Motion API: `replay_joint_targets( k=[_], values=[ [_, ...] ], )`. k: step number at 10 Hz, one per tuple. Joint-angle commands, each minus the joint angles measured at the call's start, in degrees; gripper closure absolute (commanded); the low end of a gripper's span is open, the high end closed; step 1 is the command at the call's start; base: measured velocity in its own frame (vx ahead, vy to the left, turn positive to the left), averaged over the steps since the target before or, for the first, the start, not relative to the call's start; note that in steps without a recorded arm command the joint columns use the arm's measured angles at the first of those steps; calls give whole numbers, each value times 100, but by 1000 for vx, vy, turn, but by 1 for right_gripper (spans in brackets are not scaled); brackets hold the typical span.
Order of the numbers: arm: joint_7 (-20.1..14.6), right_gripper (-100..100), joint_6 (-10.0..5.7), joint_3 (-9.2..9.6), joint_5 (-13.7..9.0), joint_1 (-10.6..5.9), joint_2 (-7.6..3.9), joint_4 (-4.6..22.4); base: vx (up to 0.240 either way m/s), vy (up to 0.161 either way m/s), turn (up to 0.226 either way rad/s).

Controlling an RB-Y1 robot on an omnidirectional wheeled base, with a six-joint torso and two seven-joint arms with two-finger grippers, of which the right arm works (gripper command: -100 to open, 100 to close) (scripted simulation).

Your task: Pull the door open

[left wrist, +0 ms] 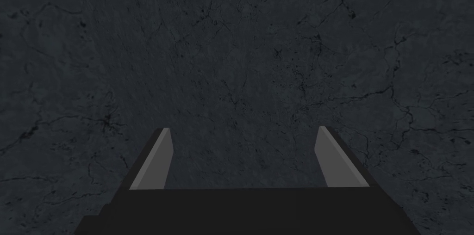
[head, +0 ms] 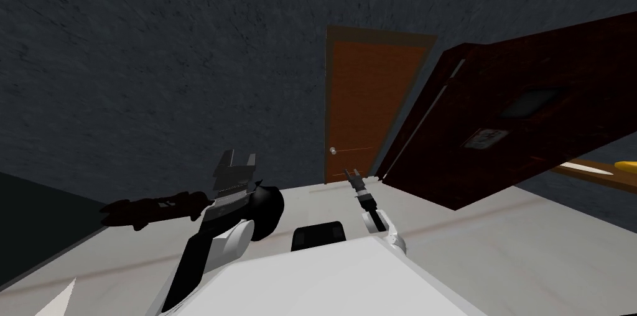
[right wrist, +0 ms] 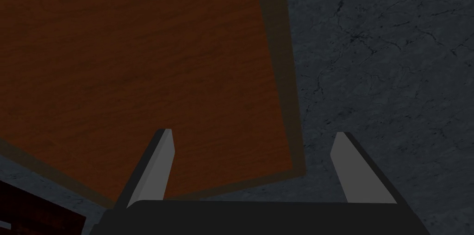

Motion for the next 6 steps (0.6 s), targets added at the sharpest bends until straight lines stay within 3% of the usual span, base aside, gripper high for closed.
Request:
replay_joint_targets(
  k=[1,6],
  values=[
    [246,-100,-28,-66,97,-59,-10,259,132,17,-25],
    [689,-100,-118,-193,261,-199,-4,802,111,9,-13]
  ],
)
